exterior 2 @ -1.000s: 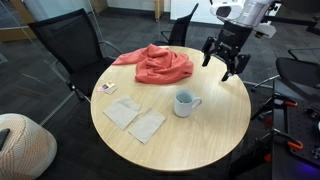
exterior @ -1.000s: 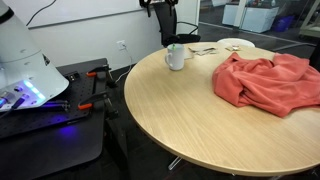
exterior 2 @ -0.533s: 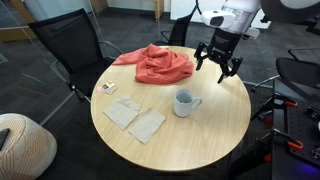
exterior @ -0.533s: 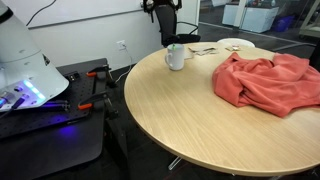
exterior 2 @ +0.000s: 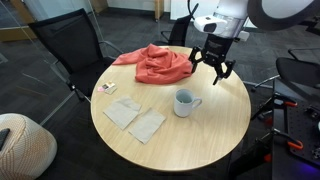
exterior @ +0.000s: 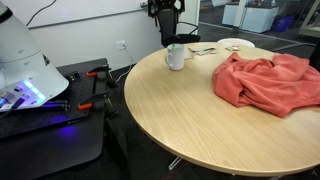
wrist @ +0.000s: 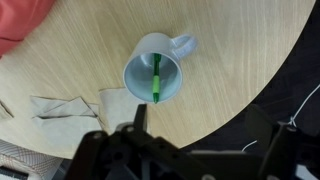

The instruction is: Remove the marker from the mug cup

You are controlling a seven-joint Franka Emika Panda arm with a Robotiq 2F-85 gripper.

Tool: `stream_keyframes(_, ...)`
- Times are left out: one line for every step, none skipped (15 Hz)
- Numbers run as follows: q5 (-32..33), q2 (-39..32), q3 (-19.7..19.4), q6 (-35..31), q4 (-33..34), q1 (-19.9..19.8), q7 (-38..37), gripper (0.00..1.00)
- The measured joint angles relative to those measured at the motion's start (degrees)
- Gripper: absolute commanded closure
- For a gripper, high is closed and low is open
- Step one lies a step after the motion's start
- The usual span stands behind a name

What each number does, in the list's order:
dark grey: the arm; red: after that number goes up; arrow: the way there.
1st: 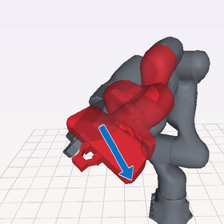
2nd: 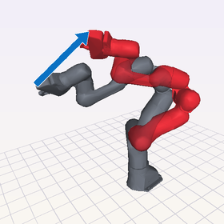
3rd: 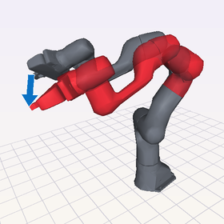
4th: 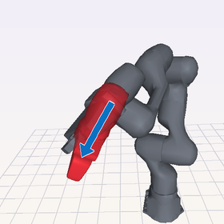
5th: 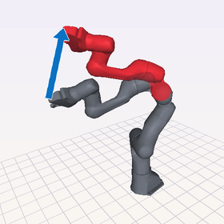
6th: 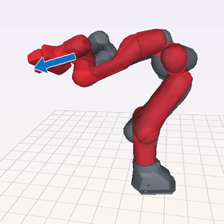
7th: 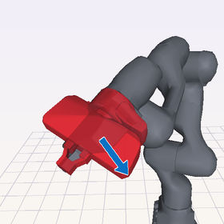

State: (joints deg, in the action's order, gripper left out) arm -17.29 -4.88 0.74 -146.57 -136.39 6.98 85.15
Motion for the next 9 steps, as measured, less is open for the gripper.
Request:
stream_keyframes(0.01, -0.01, 0.0, 0.0, 0.05, 0.0, 0.0, 0.0)
stream_keyframes(0.02, -0.01, 0.0, 0.0, 0.08, -0.01, 0.0, 0.0)
stream_keyframes(0.02, -0.03, 0.23, 0.0, 0.08, -0.23, 0.0, 0.0)
stream_keyframes(0.02, -0.16, 0.62, 0.01, 0.08, -0.6, 0.0, 0.0)
stream_keyframes(0.02, -0.45, 1.04, 0.01, 0.08, -1.0, 0.01, 0.0)
stream_keyframes(0.02, -0.94, 1.42, -0.02, 0.14, -1.4, 0.13, 0.0)
stream_keyframes(0.02, -1.7, 1.75, -0.39, 0.28, -1.74, 0.45, 0.0)
stream_keyframes(0.02, -2.75, 2.03, -1.13, 0.48, -2.05, 1.27, 0.0)
stream_keyframes(0.07, -4.02, 2.32, -2.12, 0.79, -2.35, 2.02, 0.0)
